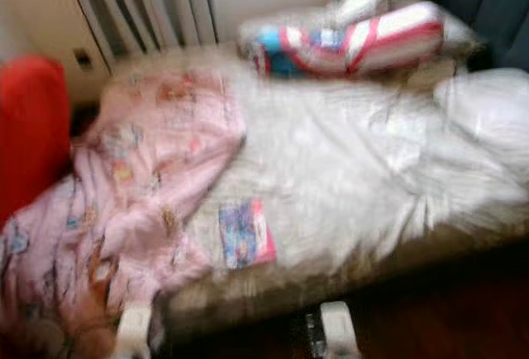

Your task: Clean up the room

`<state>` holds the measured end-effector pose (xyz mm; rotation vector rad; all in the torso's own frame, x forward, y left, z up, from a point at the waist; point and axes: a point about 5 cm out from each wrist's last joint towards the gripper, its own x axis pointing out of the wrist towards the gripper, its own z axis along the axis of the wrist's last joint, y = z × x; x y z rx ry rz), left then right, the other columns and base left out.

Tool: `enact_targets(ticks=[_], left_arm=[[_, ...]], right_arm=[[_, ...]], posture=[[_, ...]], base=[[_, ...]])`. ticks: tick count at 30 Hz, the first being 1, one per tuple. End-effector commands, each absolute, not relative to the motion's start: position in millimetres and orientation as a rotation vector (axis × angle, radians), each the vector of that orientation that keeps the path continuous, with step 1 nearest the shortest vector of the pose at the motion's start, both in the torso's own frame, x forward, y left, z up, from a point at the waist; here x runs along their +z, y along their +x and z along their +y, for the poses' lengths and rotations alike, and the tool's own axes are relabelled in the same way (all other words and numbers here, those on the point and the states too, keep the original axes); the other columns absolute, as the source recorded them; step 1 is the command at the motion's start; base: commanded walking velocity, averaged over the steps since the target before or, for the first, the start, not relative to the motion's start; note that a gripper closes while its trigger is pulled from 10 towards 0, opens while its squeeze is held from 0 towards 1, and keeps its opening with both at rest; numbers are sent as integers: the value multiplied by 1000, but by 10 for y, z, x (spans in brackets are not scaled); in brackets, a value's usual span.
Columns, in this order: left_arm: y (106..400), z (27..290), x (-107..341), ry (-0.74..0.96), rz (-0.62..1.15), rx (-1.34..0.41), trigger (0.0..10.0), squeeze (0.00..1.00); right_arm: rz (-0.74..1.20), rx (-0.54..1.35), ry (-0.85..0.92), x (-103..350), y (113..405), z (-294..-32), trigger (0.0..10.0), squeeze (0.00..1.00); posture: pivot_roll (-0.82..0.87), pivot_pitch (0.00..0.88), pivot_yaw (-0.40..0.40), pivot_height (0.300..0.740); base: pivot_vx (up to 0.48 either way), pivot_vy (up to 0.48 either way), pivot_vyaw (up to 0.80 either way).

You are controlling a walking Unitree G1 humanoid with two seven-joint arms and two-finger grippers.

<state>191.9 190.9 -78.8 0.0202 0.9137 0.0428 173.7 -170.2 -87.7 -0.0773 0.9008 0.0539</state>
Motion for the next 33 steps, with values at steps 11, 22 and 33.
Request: enact_targets(ticks=[11, 22, 33], left_arm=[[1881, 1979, -797, 20, 921, 60, 10000, 0], [1879, 1978, -798, 17, 922, 59, 10000, 0], [1883, 1974, -797, 13, 920, 58, 10000, 0]], right_arm=[[898, 60, -60, -883, 1731, -1642, 10000, 0], [914, 74, -79, -892, 1724, -1615, 10000, 0], [890, 75, -82, -872, 1763, -1585, 10000, 0]], posture=[[-125, 0, -14, 740], [-126, 0, -14, 740], [-125, 0, -14, 740]], base=[[0, 0, 0], [0, 0, 0], [0, 0, 374]])
